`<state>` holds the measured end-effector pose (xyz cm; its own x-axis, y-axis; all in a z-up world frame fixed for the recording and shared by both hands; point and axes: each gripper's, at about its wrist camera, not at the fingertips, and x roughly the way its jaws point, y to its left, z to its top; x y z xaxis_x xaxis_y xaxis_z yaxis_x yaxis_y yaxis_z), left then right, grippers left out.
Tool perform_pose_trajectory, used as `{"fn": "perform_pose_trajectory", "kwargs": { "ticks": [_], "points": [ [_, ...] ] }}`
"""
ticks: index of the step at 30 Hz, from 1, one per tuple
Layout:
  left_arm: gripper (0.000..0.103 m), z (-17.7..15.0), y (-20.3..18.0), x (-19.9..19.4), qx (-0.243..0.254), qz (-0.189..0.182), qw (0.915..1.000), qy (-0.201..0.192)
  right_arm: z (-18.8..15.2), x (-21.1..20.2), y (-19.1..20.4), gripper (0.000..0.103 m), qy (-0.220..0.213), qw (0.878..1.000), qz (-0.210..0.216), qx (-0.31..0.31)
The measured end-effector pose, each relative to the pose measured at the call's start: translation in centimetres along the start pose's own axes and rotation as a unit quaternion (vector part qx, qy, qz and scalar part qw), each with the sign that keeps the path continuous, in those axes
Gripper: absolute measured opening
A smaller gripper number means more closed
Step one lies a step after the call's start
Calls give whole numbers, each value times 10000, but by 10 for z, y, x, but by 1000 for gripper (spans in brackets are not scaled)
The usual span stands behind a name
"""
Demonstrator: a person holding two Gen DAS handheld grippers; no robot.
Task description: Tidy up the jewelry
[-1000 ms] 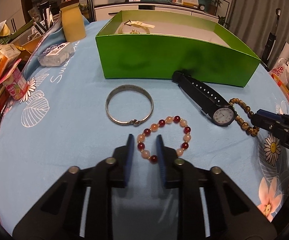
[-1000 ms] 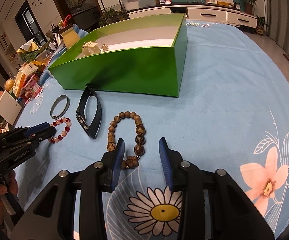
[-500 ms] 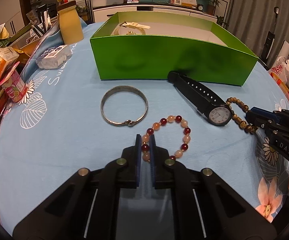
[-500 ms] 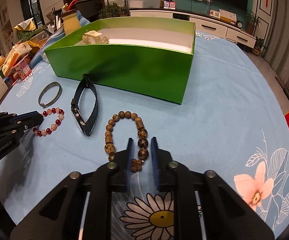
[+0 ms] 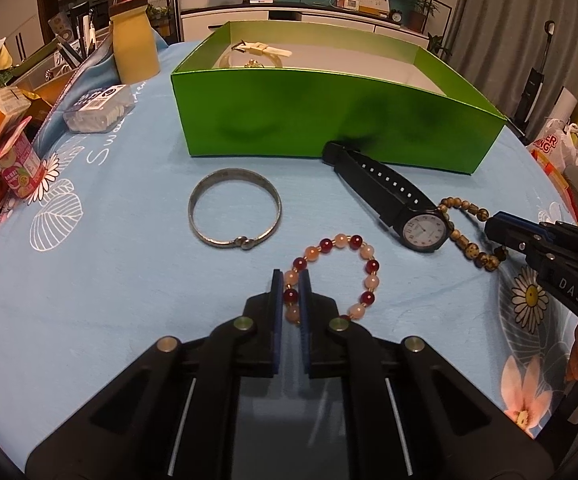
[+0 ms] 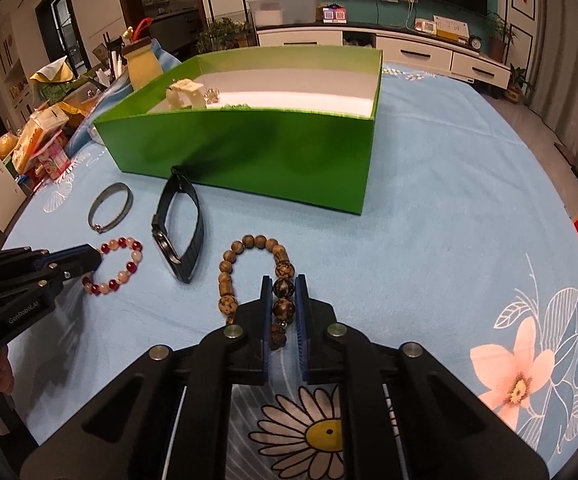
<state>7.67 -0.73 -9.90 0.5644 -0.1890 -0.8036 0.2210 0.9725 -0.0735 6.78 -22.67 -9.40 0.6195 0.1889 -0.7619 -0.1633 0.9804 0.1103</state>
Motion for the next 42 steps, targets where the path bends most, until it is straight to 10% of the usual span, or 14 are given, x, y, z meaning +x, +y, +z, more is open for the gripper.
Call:
{"fn": "perform_pose_trajectory", "kwargs": {
  "ticks": [42],
  "points": [
    [7,20,4,-60,-427,-634,9958,-510,16,-60,2,11,-818,9960,321,162]
  ]
}}
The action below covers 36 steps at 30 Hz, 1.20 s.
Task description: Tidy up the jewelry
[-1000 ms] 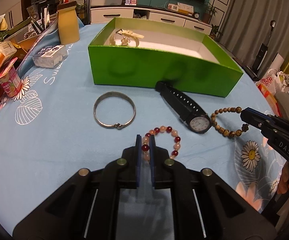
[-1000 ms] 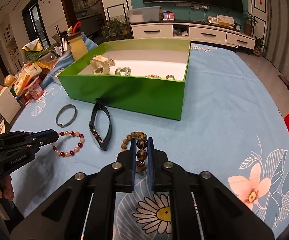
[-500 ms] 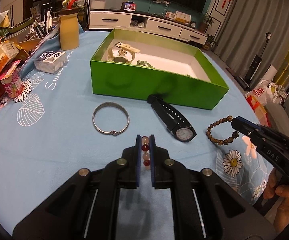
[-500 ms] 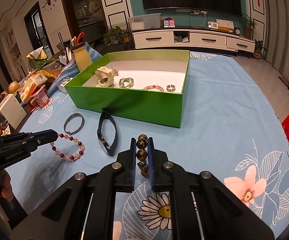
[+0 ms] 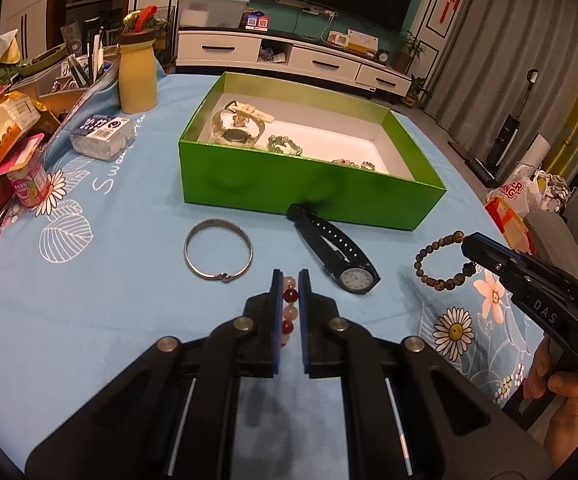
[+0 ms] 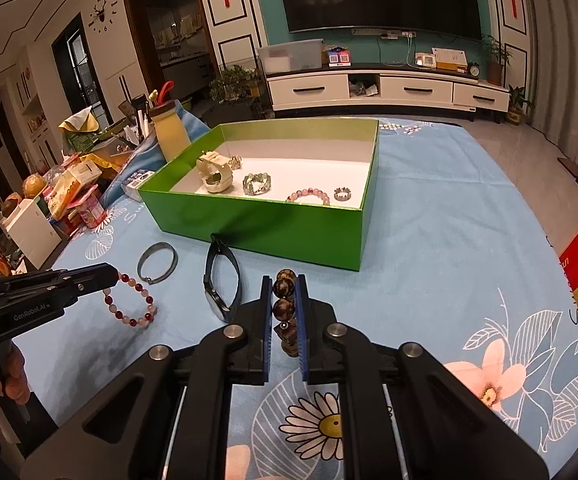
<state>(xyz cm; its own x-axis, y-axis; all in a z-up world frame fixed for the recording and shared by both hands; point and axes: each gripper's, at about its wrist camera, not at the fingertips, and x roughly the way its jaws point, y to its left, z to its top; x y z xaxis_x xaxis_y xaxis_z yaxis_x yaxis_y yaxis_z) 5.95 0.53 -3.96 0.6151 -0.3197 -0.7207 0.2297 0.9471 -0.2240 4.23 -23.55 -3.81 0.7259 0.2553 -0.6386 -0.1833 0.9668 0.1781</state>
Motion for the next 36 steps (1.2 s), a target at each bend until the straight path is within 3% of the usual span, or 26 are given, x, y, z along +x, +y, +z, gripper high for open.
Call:
{"fn": "perform_pose_trajectory", "kwargs": {
  "ticks": [36],
  "points": [
    [7,24,-26,-19,313,-17,9991,-289,14,-25,-6,11,-385,9992,109,91]
  ]
}}
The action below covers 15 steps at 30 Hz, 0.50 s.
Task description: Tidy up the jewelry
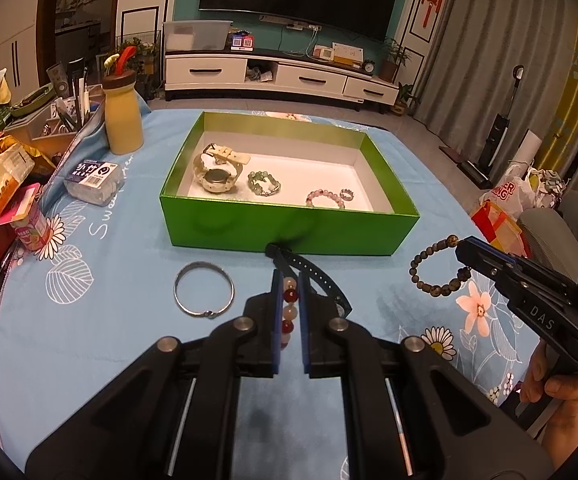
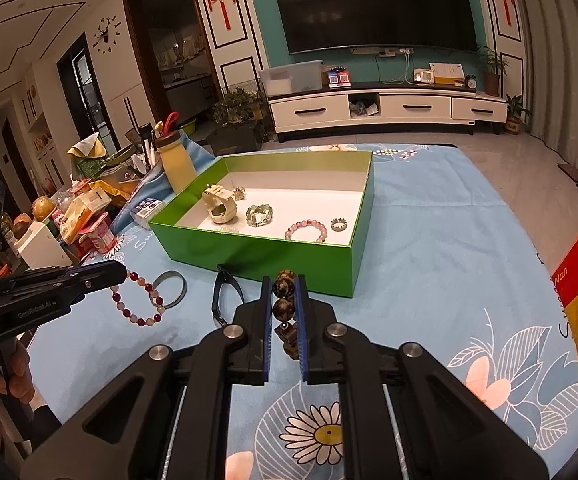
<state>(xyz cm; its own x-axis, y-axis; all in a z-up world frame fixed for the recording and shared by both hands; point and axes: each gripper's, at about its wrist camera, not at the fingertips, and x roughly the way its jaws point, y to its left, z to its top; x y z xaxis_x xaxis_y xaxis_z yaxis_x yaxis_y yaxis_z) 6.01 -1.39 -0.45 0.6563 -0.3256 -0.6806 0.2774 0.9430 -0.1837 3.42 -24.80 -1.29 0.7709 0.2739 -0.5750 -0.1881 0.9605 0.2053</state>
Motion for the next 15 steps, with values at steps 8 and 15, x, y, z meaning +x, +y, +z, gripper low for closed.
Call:
{"fn": "perform_pose_trajectory", "kwargs": {
  "ticks": [8,15],
  "points": [
    [7,6,-3,-4,44,-38,9999,-87,4,-1,3,11,-43,10000,-1,-32],
    [7,9,-4,-6,55,-41,9999,-125,8,-1,6,11,-81,9999,11,-75]
  ]
}}
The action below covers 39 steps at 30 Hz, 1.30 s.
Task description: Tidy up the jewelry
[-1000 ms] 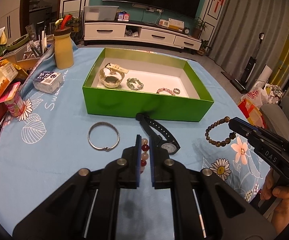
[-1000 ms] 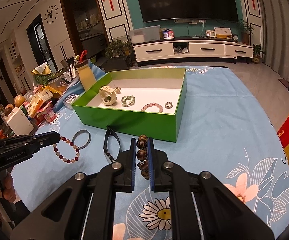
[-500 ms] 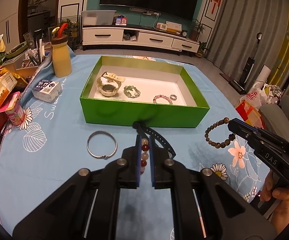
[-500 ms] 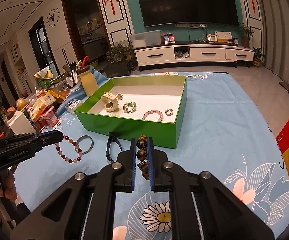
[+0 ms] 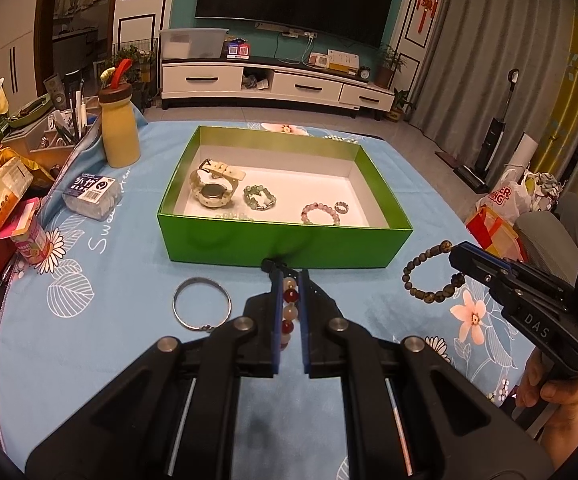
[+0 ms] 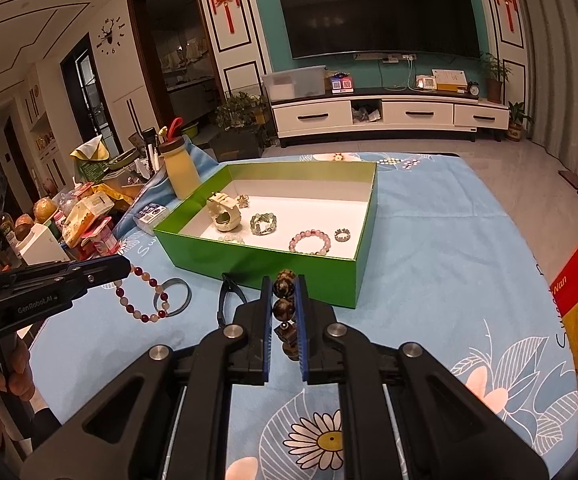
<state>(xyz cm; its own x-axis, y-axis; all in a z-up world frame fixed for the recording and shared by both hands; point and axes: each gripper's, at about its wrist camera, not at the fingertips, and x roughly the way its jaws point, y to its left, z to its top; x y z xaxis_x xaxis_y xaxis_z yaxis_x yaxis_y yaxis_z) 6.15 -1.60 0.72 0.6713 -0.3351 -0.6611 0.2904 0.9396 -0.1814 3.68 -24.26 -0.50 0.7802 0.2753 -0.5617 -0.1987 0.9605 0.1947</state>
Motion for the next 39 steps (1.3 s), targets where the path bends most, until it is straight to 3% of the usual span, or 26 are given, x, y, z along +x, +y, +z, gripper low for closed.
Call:
{"fn": "perform_pose_trajectory", "kwargs": {
  "ticks": [39],
  "points": [
    [7,38,-8,-3,90,-44,9994,-332,25,0,9,11,-319,9993,128,-137]
  ]
}}
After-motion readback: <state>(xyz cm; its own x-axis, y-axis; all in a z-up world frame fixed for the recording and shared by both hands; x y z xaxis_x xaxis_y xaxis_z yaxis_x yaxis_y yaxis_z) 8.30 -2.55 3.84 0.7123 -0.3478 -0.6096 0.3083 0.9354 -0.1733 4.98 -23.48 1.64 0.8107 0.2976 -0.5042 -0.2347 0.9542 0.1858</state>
